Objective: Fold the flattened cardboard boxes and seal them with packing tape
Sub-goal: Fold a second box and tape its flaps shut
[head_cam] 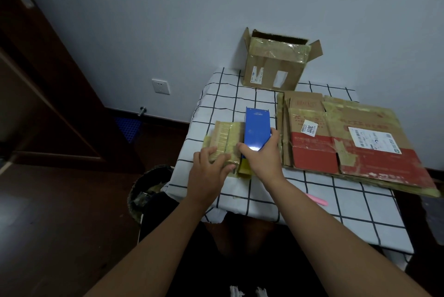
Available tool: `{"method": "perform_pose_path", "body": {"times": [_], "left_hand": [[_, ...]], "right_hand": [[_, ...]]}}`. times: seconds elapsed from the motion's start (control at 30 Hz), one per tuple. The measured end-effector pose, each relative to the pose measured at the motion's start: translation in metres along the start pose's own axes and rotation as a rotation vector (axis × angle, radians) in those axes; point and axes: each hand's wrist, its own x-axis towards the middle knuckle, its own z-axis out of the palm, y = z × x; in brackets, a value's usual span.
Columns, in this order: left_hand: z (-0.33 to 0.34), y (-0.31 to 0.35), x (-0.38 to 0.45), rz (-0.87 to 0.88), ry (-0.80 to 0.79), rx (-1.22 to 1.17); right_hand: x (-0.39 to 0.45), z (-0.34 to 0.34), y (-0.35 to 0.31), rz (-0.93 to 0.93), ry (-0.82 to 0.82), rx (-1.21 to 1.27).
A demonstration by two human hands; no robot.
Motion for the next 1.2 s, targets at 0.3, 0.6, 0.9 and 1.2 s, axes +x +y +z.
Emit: {"method": "perform_pose_path", "body": {"times": [0.3,0.6,0.9,1.2], "left_hand": [[-0.008,0.0,-0.002,0.005,-0.051,-0.014],[-0.009,0.003,0.0,0.003,-0.06,-0.009],[-0.006,0.009,0.005,-0.06,-0.066,0.018],[-0.033,-0.009,0.003,-0.238,-0.165,-0.454]], "right_hand": [[-0.002,0.0,-0.002,0.008,-0.005,0.003],[-0.002,0.0,-0.001,0.0,-0.005,0.012],[-0.004,-0.001,0.001,-0.006,-0.007,-0.005],[-0.003,0.002,0.0,-0.022,-0.038,-0.037]]}}
